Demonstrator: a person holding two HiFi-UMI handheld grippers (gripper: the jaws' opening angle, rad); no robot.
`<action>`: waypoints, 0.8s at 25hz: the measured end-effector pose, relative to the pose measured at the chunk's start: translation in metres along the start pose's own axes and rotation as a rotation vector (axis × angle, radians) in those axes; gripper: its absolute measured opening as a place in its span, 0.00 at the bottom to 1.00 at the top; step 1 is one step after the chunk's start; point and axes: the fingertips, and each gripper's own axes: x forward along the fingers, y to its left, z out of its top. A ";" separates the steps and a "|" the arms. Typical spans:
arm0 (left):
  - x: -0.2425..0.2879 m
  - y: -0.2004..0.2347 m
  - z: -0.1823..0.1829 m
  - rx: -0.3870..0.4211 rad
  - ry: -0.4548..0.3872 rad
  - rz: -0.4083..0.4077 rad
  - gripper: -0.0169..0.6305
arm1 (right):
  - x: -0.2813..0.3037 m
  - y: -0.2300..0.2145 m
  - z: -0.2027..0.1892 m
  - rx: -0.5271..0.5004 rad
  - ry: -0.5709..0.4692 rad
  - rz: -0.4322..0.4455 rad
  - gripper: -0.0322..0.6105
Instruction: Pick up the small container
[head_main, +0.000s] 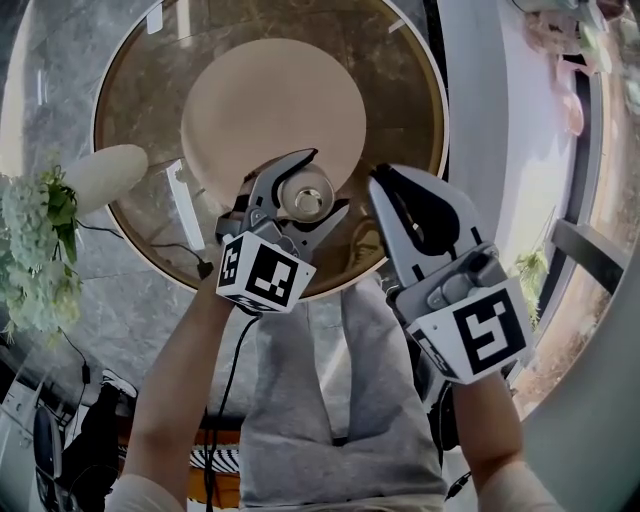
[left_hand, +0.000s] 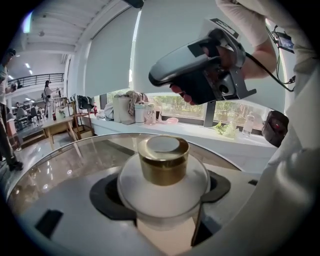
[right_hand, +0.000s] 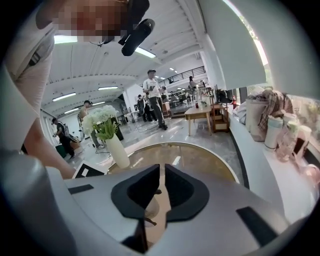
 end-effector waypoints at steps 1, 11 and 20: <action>-0.004 0.000 0.003 0.006 -0.002 -0.007 0.56 | 0.001 0.001 -0.001 0.019 0.009 0.015 0.08; -0.053 0.007 0.072 0.002 -0.129 -0.043 0.56 | -0.006 0.030 0.022 0.214 -0.002 0.219 0.38; -0.099 -0.004 0.136 0.049 -0.174 -0.130 0.56 | -0.021 0.055 0.047 0.387 -0.010 0.400 0.47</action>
